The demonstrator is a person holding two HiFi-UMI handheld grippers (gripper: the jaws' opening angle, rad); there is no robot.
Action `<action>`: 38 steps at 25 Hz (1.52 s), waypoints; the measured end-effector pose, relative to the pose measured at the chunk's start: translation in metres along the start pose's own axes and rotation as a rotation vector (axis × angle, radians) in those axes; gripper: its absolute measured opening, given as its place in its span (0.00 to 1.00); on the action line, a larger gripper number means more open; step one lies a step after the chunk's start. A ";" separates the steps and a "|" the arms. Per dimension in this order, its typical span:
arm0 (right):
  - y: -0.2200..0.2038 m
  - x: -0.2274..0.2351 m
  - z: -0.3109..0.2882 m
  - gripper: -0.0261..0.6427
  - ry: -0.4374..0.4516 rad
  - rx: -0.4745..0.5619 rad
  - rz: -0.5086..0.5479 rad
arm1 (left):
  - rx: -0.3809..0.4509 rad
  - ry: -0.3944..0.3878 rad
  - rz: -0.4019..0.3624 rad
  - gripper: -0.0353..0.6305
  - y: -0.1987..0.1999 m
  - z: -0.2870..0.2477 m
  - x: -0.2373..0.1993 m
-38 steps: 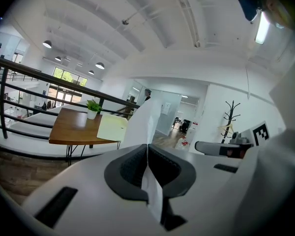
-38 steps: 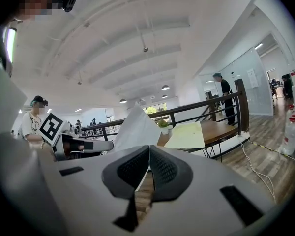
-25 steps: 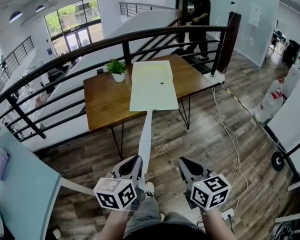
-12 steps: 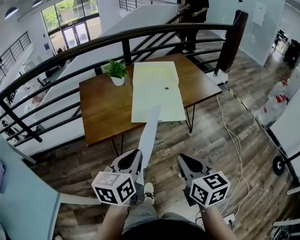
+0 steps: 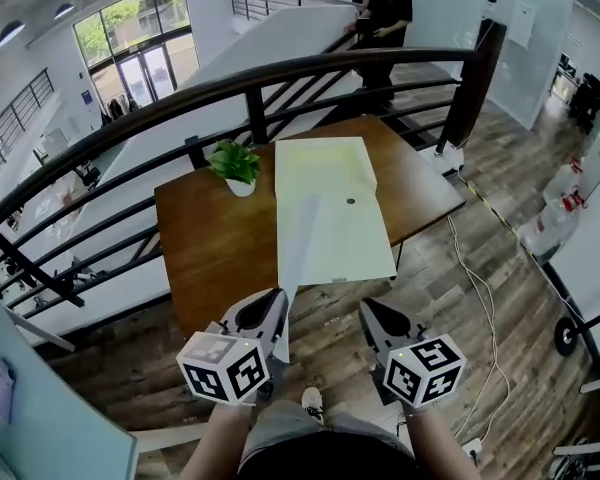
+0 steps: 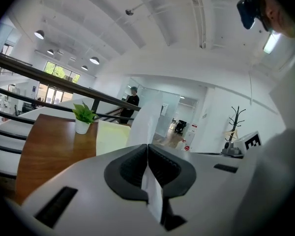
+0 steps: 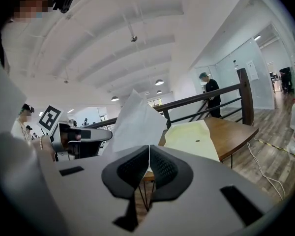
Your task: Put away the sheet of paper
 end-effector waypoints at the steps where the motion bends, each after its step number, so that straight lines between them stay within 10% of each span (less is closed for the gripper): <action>1: 0.004 0.001 -0.009 0.08 -0.003 -0.001 0.002 | -0.003 -0.010 0.001 0.09 0.005 -0.007 -0.006; 38: 0.097 0.209 -0.194 0.08 0.057 -0.053 -0.026 | -0.012 0.125 0.006 0.09 0.095 -0.248 -0.100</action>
Point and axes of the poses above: the fingertips, and each gripper's own axes: z backward along the fingers, x to its right, y out of its top, the point moved 7 cm from there along z, backward along the fingers, and after that the axes turned 5 degrees about y, right-handed, at the moved point
